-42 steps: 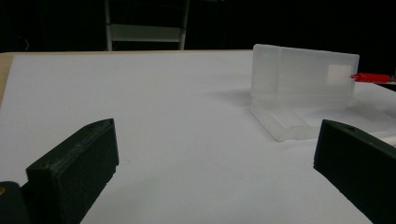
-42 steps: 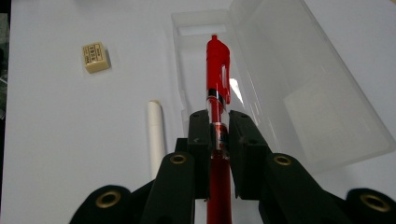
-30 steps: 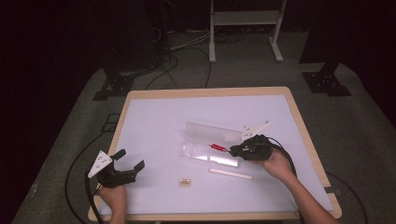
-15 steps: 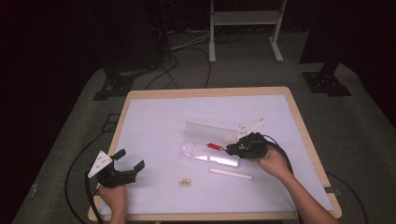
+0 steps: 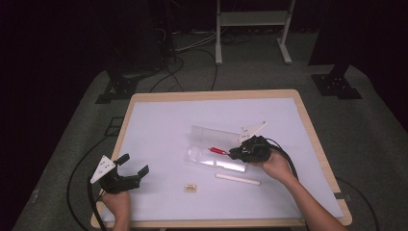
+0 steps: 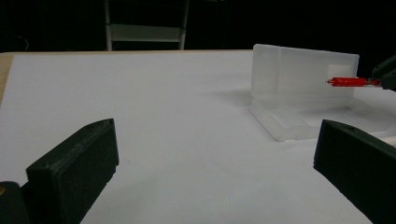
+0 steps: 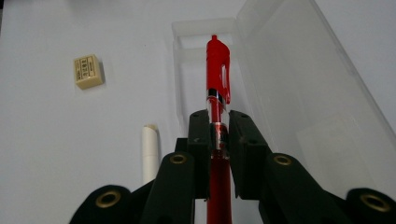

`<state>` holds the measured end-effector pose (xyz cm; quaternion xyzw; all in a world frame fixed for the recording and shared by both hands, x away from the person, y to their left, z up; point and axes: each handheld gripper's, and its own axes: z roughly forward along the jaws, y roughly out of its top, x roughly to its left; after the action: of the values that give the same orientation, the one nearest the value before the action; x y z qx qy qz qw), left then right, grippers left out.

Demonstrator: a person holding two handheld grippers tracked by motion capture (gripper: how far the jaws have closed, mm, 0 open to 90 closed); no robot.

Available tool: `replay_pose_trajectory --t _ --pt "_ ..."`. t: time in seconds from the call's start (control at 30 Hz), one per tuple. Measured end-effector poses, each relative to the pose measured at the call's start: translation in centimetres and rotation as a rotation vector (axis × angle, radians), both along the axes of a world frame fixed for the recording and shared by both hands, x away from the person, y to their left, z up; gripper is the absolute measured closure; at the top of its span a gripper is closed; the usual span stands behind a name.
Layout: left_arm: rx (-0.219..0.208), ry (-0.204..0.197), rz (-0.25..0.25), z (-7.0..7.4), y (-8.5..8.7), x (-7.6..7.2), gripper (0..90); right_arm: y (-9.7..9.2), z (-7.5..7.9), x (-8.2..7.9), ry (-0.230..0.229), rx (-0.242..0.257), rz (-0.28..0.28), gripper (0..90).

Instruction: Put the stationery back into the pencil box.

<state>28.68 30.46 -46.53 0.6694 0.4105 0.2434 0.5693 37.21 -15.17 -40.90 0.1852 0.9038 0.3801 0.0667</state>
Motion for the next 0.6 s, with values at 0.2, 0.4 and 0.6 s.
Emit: replay_pose_trajectory --t 0.2,0.4,0.6 --pt "0.006 0.002 -0.004 0.0 0.0 0.0 0.0 0.8 -0.2 0.4 -0.001 -0.003 0.016 78.8" --pt "0.001 0.001 -0.003 0.0 0.0 0.0 0.0 1.4 -0.5 0.8 0.015 -0.012 0.012 78.8" --pt "0.003 -0.002 -0.004 0.0 0.0 0.0 0.0 1.9 -1.3 1.5 0.027 -0.021 0.011 78.8"
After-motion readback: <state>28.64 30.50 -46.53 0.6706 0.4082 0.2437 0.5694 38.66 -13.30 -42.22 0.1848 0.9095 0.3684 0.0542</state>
